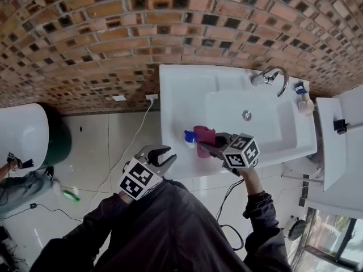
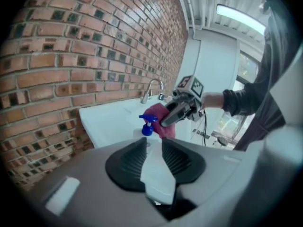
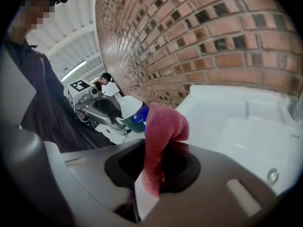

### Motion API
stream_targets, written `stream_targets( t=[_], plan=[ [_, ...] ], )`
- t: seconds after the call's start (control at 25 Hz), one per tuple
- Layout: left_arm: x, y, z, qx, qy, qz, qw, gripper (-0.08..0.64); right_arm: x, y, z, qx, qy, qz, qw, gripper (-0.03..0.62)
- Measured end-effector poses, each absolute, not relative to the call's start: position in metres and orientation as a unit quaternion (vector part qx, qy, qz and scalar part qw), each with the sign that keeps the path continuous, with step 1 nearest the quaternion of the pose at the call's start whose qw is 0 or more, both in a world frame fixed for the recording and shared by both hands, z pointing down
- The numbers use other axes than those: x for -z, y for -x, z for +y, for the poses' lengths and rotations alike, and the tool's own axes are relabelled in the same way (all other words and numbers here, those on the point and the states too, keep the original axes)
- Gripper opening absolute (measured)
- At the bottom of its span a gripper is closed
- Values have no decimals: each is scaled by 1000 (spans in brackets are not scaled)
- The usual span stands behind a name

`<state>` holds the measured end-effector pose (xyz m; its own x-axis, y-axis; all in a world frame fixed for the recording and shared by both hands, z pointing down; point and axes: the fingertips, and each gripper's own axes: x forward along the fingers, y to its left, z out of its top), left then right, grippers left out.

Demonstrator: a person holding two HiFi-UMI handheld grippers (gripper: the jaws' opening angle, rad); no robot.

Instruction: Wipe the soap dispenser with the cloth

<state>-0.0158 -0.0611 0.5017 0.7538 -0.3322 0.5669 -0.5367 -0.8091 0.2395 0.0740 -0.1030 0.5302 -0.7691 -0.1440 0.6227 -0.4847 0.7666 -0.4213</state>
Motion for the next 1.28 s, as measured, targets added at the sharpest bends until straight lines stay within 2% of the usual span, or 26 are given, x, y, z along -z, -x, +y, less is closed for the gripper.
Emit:
stream_targets(
  t=[0.2,0.64,0.76,0.88,0.92,1.08,1.28],
  plan=[
    [-505,12,-56,-270,-914,-222,204,118,-520,-64,-121,-287,-126,-898,310,61],
    [-534,5,-69,-277,-897,-239,248,118,-601,-68,-121,-384,-94,-854,339,61],
    [-560,-16,-75,-313,-888,-222,254,169,-626,-65,-119,-391,-106,-844,352,61],
    [-567,-35,-82,-325,-883,-212,265,303,-644,-64,-120,-358,-135,-840,385,61],
    [-569,-40,-83,-327,-882,-210,269,328,-644,-64,-120,-337,-145,-841,397,61],
    [-570,-49,-86,-326,-879,-205,281,354,-620,-59,-111,-230,-166,-855,434,61],
    [-574,-51,-95,-347,-882,-187,258,353,-605,-47,-90,-154,-168,-861,455,63]
  ],
)
